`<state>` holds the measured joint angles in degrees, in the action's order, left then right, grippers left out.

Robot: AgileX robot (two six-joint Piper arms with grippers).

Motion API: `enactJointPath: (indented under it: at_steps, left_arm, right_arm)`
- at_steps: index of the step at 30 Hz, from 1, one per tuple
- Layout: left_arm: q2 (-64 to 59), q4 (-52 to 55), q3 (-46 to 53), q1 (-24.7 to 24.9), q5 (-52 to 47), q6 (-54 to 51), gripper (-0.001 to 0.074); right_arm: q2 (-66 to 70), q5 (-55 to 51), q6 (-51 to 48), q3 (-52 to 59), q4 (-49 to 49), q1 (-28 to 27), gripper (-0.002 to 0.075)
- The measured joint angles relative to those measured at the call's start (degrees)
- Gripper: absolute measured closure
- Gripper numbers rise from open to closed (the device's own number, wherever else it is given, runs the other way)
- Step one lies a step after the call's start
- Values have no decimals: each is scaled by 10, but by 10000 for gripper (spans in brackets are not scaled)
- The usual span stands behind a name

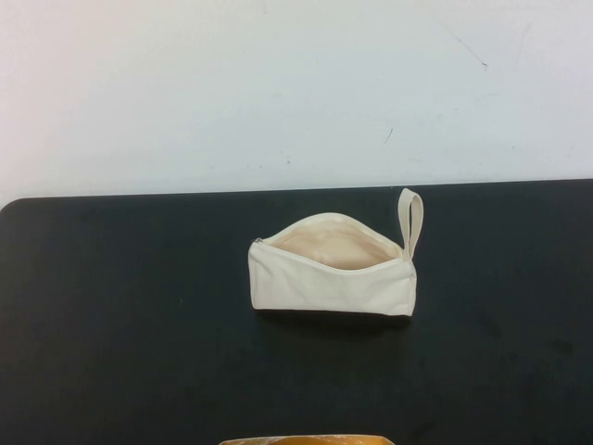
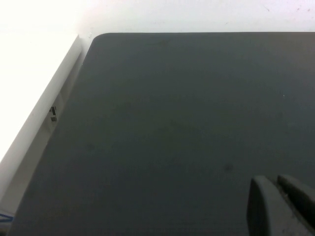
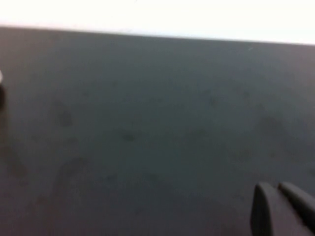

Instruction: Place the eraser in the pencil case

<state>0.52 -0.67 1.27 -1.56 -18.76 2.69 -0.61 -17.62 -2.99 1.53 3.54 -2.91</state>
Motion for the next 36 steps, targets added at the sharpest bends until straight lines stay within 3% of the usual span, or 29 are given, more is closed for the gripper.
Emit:
enactJointPath:
  at_steps: [36]
  left_arm:
    - [0,0,0,0,0,1,736]
  right_arm:
    - [0,-19,11,0,1,15,727]
